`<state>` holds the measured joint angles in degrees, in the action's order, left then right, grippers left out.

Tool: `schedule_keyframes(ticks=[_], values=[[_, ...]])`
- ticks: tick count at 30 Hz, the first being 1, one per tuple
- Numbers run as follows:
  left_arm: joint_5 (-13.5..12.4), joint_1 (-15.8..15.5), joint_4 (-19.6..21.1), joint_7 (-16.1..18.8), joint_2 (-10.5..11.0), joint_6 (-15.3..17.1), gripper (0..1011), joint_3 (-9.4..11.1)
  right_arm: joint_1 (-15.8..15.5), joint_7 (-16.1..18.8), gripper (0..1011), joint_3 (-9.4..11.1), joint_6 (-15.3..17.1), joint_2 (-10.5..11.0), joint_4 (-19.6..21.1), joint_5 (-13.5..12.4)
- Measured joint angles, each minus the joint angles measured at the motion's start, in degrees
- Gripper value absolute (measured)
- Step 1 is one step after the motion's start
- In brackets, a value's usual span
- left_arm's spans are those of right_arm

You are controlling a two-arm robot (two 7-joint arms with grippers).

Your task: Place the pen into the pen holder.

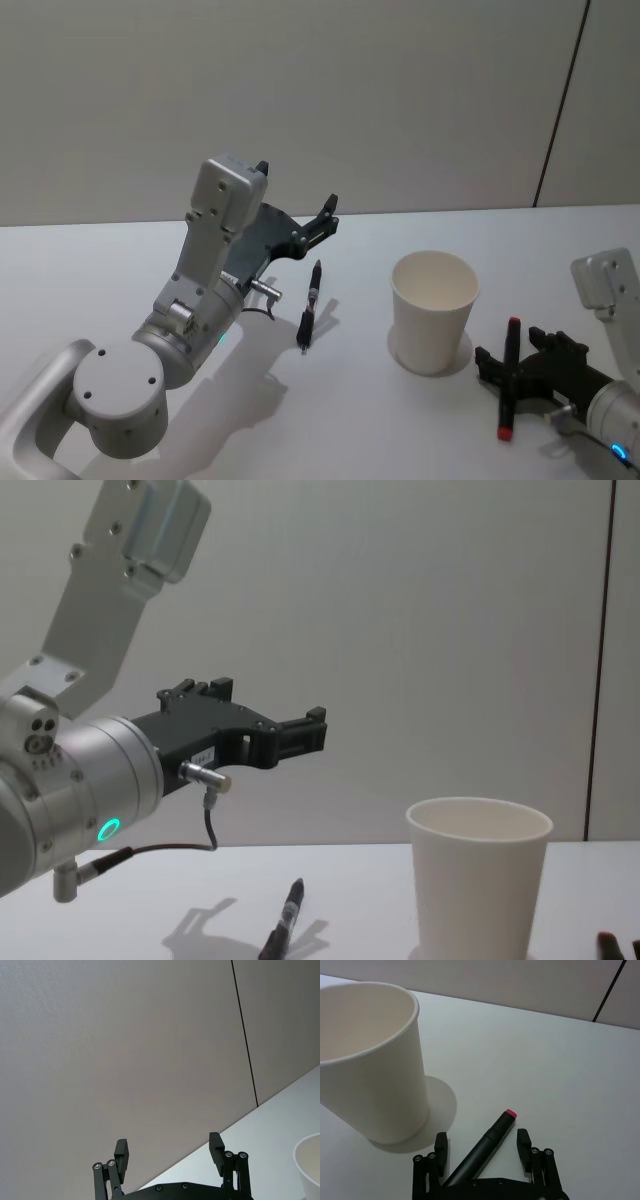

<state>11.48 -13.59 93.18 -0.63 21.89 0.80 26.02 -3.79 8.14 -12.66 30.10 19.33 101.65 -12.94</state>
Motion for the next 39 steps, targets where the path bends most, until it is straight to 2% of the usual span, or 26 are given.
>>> schedule_keyframes(ticks=[39], values=[[0.0, 0.0, 0.0, 0.0, 0.0, 0.0, 1001, 0.0, 0.0, 0.0, 629, 0.0, 0.0, 0.0, 0.0, 0.0]])
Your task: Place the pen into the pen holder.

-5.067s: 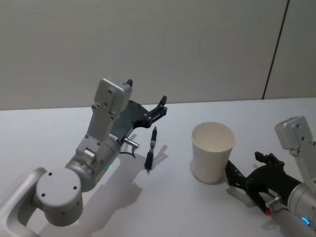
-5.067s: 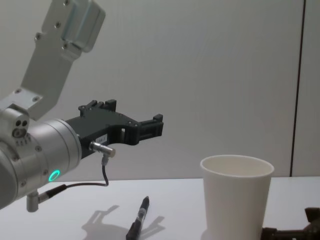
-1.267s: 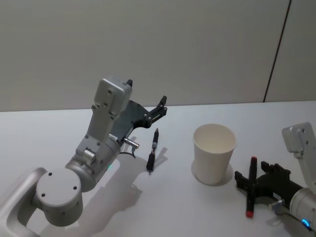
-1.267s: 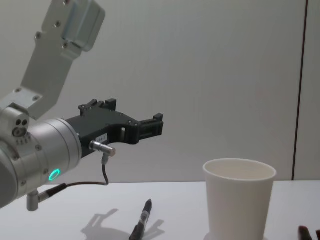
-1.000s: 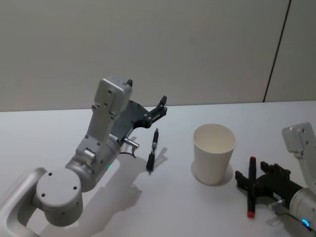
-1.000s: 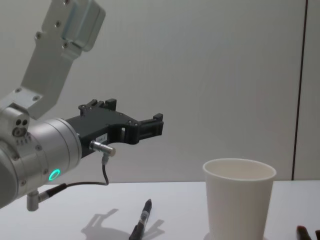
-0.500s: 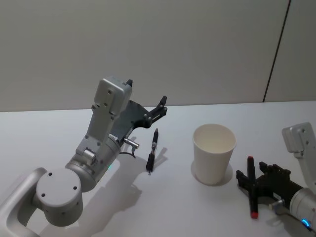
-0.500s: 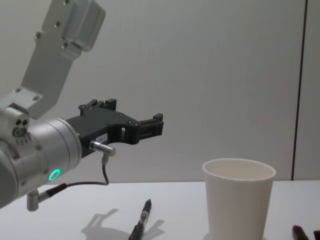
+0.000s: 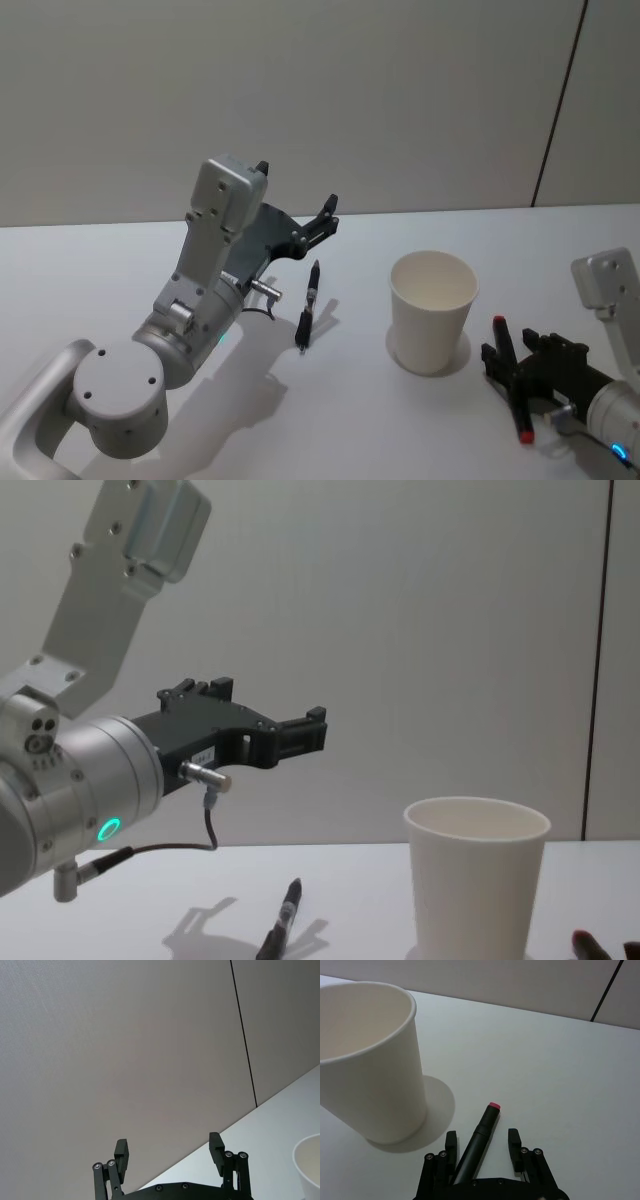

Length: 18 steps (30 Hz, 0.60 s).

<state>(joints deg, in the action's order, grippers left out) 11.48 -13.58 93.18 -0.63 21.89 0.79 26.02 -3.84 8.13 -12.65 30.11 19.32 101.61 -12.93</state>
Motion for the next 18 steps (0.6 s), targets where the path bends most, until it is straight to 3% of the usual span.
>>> schedule_keyframes(ticks=[18], values=[[0.0, 0.0, 0.0, 0.0, 0.0, 0.0, 1001, 0.0, 0.0, 0.0, 501, 0.0, 0.0, 0.0, -0.1, 0.0]])
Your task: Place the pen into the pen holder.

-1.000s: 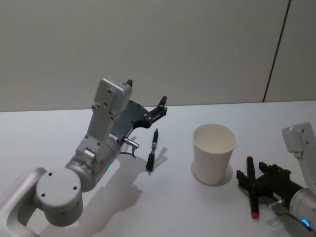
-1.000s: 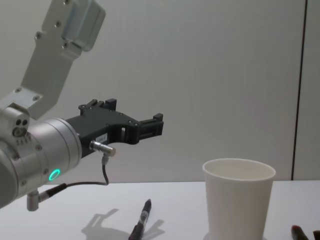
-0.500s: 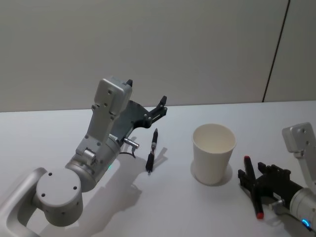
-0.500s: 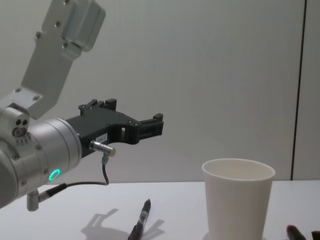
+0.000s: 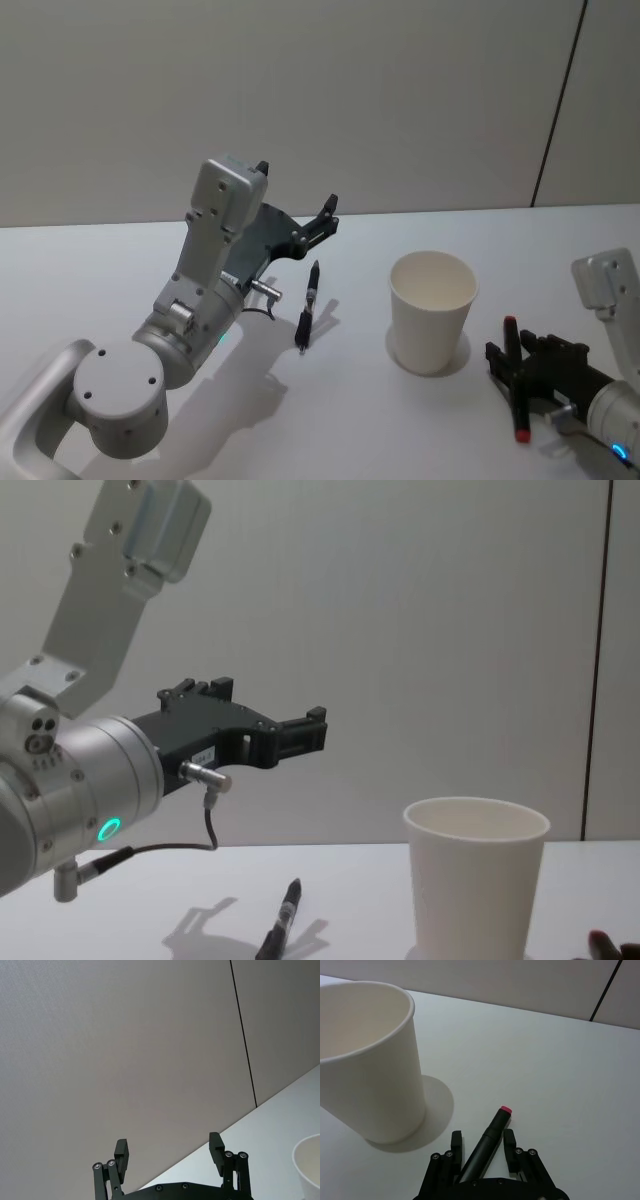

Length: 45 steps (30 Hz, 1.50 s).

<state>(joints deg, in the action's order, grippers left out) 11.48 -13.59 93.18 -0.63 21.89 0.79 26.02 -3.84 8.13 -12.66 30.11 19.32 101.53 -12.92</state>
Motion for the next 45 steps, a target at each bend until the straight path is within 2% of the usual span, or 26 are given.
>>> schedule_keyframes(ticks=[45], values=[[0.0, 0.0, 0.0, 0.0, 0.0, 0.0, 1001, 0.0, 0.0, 0.0, 193, 0.0, 0.0, 0.0, 0.0, 0.0]])
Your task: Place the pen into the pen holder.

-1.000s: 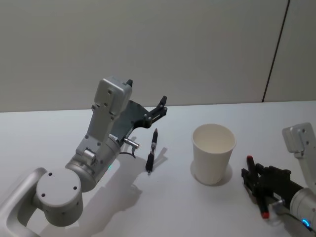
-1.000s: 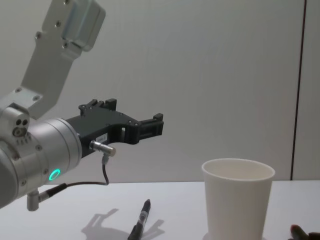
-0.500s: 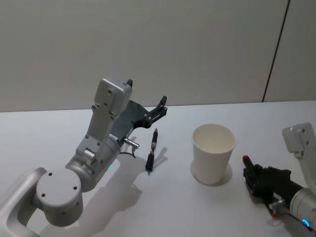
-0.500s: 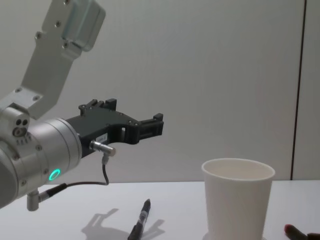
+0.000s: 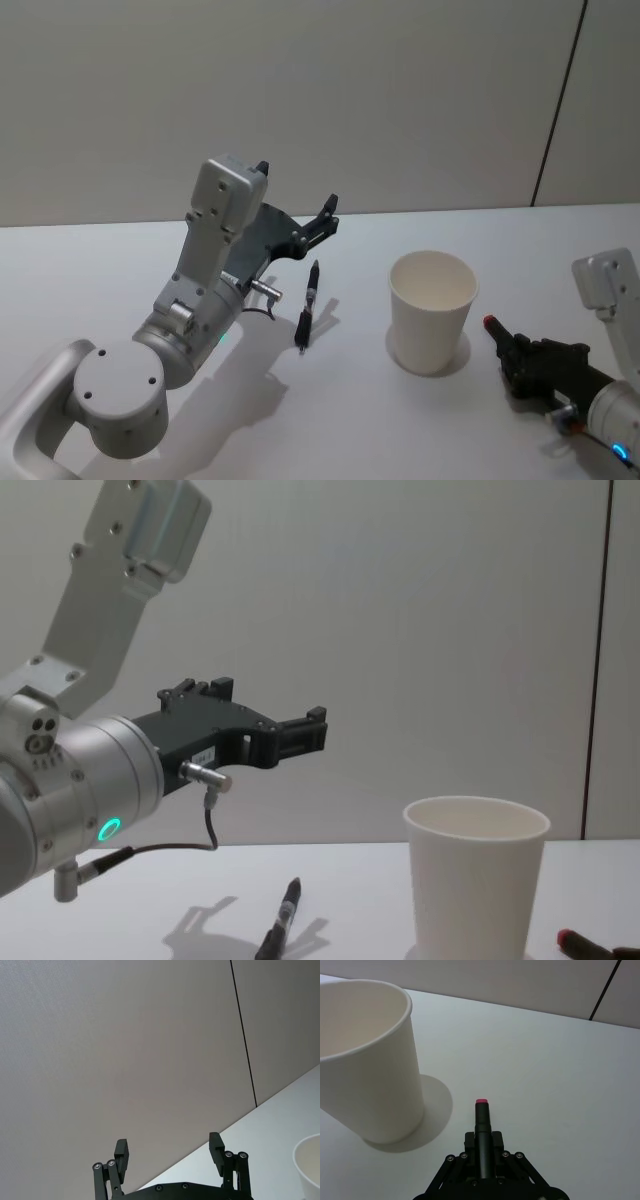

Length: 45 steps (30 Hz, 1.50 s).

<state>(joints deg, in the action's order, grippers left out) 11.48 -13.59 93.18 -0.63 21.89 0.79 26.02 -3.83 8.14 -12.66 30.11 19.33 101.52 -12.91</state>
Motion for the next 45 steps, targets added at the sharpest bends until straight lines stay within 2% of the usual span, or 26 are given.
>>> schedule_keyframes(ticks=[19, 28, 45], values=[[0.0, 0.0, 0.0, 0.0, 0.0, 0.0, 1001, 0.0, 0.0, 0.0, 190, 0.0, 0.0, 0.0, 0.0, 0.0], [0.0, 0.0, 0.0, 0.0, 0.0, 0.0, 1001, 0.0, 0.5, -0.4, 190, -0.2, 0.2, -0.2, 0.0, 1.2], [0.0, 0.0, 0.0, 0.0, 0.0, 0.0, 1001, 0.0, 3.2, -4.1, 190, 0.5, -7.7, -1.3, 1.2, 5.7]])
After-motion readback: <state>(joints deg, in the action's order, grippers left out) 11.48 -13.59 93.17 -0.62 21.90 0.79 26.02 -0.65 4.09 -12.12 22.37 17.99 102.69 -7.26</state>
